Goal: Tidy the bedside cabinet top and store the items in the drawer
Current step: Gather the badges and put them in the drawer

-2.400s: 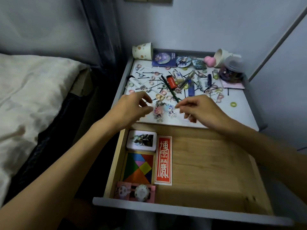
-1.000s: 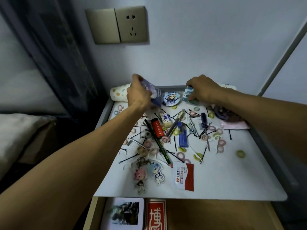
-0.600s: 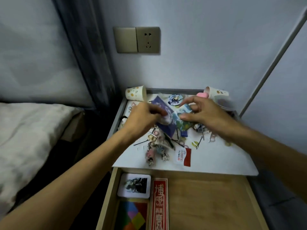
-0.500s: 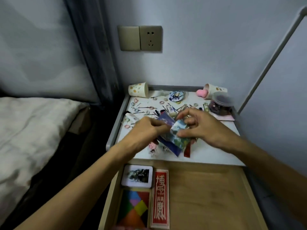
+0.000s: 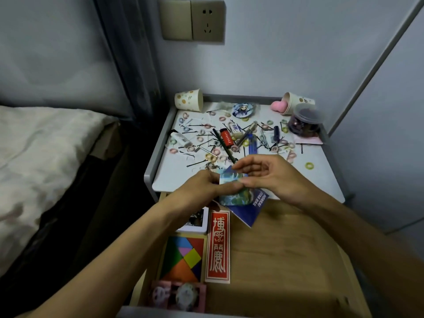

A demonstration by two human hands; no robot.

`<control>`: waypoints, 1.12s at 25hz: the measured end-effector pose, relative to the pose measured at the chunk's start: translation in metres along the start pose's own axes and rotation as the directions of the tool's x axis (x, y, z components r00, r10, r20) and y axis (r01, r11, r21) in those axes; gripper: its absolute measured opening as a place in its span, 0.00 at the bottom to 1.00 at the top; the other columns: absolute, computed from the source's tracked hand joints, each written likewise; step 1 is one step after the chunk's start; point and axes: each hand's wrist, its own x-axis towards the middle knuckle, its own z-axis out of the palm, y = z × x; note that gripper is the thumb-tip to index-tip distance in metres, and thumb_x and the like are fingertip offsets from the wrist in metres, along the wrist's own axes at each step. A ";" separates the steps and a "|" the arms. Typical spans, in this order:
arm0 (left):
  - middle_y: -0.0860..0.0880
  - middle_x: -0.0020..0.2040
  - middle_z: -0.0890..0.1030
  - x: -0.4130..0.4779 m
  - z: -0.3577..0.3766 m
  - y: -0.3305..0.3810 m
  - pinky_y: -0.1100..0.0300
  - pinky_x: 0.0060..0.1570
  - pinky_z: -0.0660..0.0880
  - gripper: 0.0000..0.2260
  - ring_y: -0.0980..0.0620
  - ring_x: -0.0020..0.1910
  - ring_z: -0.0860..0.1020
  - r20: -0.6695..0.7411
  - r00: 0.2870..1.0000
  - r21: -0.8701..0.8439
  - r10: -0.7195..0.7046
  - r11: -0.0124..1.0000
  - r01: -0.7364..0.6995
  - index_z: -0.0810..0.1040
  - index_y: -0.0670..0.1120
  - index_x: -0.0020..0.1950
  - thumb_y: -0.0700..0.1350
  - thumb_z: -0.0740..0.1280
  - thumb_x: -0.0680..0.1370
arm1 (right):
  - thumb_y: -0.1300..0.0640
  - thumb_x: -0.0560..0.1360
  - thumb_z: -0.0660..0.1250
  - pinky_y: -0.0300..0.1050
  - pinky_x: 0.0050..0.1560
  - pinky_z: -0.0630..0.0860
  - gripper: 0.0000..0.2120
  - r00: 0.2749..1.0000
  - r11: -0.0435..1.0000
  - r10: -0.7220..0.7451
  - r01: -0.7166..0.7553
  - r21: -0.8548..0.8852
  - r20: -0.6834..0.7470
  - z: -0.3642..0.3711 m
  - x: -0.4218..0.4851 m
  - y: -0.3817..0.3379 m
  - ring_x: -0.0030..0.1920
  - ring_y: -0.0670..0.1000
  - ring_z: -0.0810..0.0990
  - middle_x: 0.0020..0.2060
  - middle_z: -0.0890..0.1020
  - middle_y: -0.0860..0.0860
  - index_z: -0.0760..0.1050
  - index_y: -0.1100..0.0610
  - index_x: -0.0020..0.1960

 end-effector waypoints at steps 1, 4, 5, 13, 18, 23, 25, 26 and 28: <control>0.48 0.41 0.86 0.002 0.000 -0.001 0.64 0.36 0.73 0.10 0.56 0.36 0.80 0.005 1.000 -0.018 -0.015 1.000 0.015 0.84 0.44 0.49 0.50 0.71 0.76 | 0.69 0.70 0.72 0.38 0.50 0.80 0.12 1.000 1.000 -0.005 0.005 0.002 -0.003 0.001 0.003 0.000 0.47 0.46 0.83 0.46 0.84 0.52 0.80 0.58 0.51; 0.48 0.40 0.86 0.004 -0.004 -0.001 0.65 0.34 0.73 0.07 0.56 0.35 0.79 -0.056 0.998 -0.061 -0.032 0.998 0.029 0.85 0.45 0.47 0.48 0.72 0.75 | 0.66 0.71 0.71 0.38 0.47 0.80 0.10 1.000 0.999 0.019 -0.018 0.039 -0.018 -0.002 0.009 -0.001 0.46 0.49 0.83 0.47 0.85 0.56 0.81 0.58 0.52; 0.48 0.39 0.86 0.004 -0.006 0.000 0.66 0.32 0.73 0.07 0.57 0.34 0.79 -0.075 0.996 -0.076 -0.037 0.997 0.032 0.84 0.44 0.46 0.48 0.72 0.75 | 0.65 0.72 0.71 0.38 0.45 0.80 0.09 1.000 0.999 0.024 -0.023 0.032 -0.019 -0.002 0.009 0.000 0.46 0.49 0.84 0.47 0.85 0.56 0.81 0.57 0.51; 0.49 0.37 0.84 -0.008 -0.024 -0.013 0.68 0.27 0.71 0.09 0.59 0.31 0.79 -0.275 0.960 -0.066 -0.054 0.997 0.037 0.80 0.44 0.36 0.46 0.72 0.76 | 0.55 0.72 0.74 0.40 0.43 0.76 0.10 0.954 0.807 -0.103 -0.085 -0.584 -0.280 -0.012 0.013 0.029 0.44 0.47 0.81 0.45 0.84 0.48 0.81 0.54 0.53; 0.41 0.45 0.85 -0.012 -0.033 -0.022 0.55 0.42 0.71 0.11 0.48 0.41 0.78 -0.329 0.936 -0.141 -0.127 0.986 0.084 0.82 0.37 0.45 0.46 0.73 0.75 | 0.48 0.68 0.77 0.45 0.49 0.74 0.25 0.968 0.550 -0.014 -0.201 -0.811 -0.250 -0.013 0.010 0.049 0.53 0.51 0.77 0.57 0.76 0.50 0.75 0.51 0.62; 0.43 0.44 0.85 -0.009 -0.030 -0.022 0.55 0.42 0.71 0.08 0.47 0.43 0.79 -0.311 0.942 -0.120 -0.127 0.988 0.093 0.82 0.45 0.38 0.47 0.73 0.74 | 0.52 0.66 0.79 0.46 0.53 0.74 0.30 0.961 0.585 0.064 -0.254 -0.771 -0.268 -0.012 0.016 0.043 0.57 0.51 0.76 0.59 0.75 0.51 0.73 0.52 0.65; 0.43 0.44 0.85 -0.007 -0.030 -0.023 0.56 0.41 0.71 0.08 0.48 0.42 0.79 -0.315 0.940 -0.111 -0.128 0.989 0.098 0.82 0.45 0.37 0.47 0.74 0.74 | 0.53 0.64 0.80 0.46 0.53 0.74 0.30 0.958 0.594 0.095 -0.273 -0.757 -0.271 -0.012 0.018 0.041 0.56 0.51 0.76 0.56 0.75 0.51 0.74 0.52 0.64; 0.44 0.43 0.85 -0.006 -0.029 -0.023 0.59 0.39 0.71 0.09 0.51 0.40 0.79 -0.316 0.940 -0.110 -0.130 0.989 0.100 0.82 0.44 0.38 0.47 0.74 0.74 | 0.53 0.63 0.81 0.45 0.51 0.74 0.30 0.954 0.605 0.103 -0.285 -0.744 -0.282 -0.013 0.018 0.040 0.55 0.51 0.76 0.54 0.75 0.50 0.75 0.53 0.62; 0.47 0.38 0.84 -0.006 -0.024 -0.023 0.68 0.30 0.70 0.09 0.60 0.32 0.77 -0.302 0.945 -0.097 -0.124 0.990 0.099 0.82 0.41 0.40 0.46 0.73 0.74 | 0.53 0.62 0.81 0.44 0.47 0.73 0.26 0.939 0.641 0.115 -0.319 -0.698 -0.323 -0.014 0.017 0.040 0.51 0.51 0.76 0.49 0.75 0.49 0.76 0.53 0.57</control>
